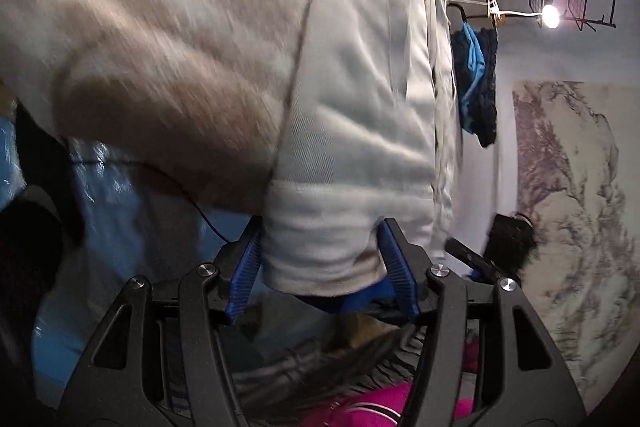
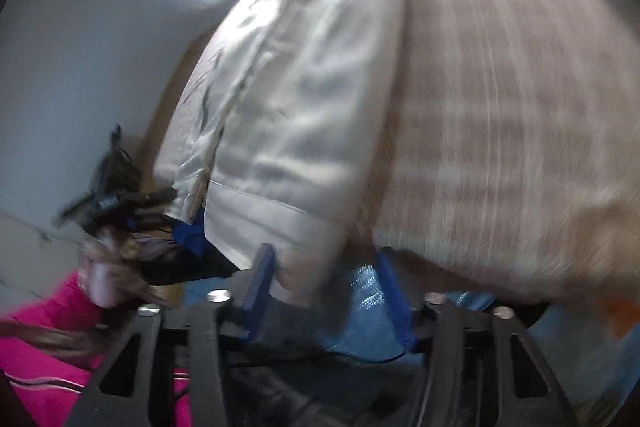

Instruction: Fold large clothes

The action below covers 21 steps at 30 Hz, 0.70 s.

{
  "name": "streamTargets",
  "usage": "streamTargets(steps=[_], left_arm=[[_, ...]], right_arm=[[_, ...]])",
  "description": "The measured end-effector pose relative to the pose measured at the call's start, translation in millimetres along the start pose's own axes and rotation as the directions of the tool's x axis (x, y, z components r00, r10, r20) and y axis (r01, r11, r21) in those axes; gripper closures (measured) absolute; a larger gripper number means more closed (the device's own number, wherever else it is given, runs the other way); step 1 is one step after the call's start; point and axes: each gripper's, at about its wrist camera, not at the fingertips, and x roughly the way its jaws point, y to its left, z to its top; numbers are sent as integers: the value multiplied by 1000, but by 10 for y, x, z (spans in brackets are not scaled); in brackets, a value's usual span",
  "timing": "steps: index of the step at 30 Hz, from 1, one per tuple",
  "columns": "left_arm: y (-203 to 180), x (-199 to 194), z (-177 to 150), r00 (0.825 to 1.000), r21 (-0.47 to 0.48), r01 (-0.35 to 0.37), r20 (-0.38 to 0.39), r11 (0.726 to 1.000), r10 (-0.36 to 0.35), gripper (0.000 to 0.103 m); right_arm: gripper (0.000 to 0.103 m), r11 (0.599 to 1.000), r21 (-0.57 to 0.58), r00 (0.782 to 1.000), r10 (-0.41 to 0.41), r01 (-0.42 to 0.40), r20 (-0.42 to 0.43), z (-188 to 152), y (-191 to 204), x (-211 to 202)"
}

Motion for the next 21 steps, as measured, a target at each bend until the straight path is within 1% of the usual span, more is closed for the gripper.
streamTargets(steps=[1,3,4,5,6,7,8,9,10,11,13,16,19,21], left_arm=[[-23,15,0,1000,8,2,-6,1000,-2,44],[-92,32,-5,1000,35,-5,-6,999,5,46],[-122,45,-31,1000,37,-3,-11,999,4,50],[-149,47,-44,1000,38,-6,-15,999,6,52],[-174,37,-53,1000,39,-9,-14,999,9,54],[-194,21,-58,1000,35,-8,-16,999,9,62],[-210,4,-57,1000,27,-2,-16,1000,2,67],[-226,-19,-55,1000,16,12,-15,1000,-12,70],[-247,-42,-57,999,4,29,-12,1000,-29,75],[-278,-70,-56,999,-5,41,-9,999,-41,78],[-353,-123,-43,998,-12,65,-4,998,-65,81],[-517,-206,-7,995,-11,103,12,995,-103,83],[-701,-289,77,990,1,140,33,990,-140,84],[-842,-356,179,986,18,157,52,987,-158,84]], right_arm=[[53,999,27,999,42,-41,-9,38,-50,57],[56,996,43,996,85,-84,-16,91,-86,124],[61,992,51,993,114,-112,-35,117,-80,168],[63,990,55,990,132,-129,-52,130,-74,197],[63,990,51,989,136,-133,-63,131,-48,213],[66,991,36,989,133,-130,-72,138,-13,231],[68,991,23,988,133,-131,-80,142,26,238],[74,990,17,987,138,-137,-87,152,57,232],[78,987,21,983,162,-161,-82,171,76,227],[80,980,40,977,198,-196,-77,212,105,238],[86,968,59,967,248,-245,-59,243,152,168],[88,961,51,961,274,-273,-28,293,264,78],[89,943,77,947,322,-322,18,379,289,-3],[89,937,82,940,337,-340,47,442,314,-33]])
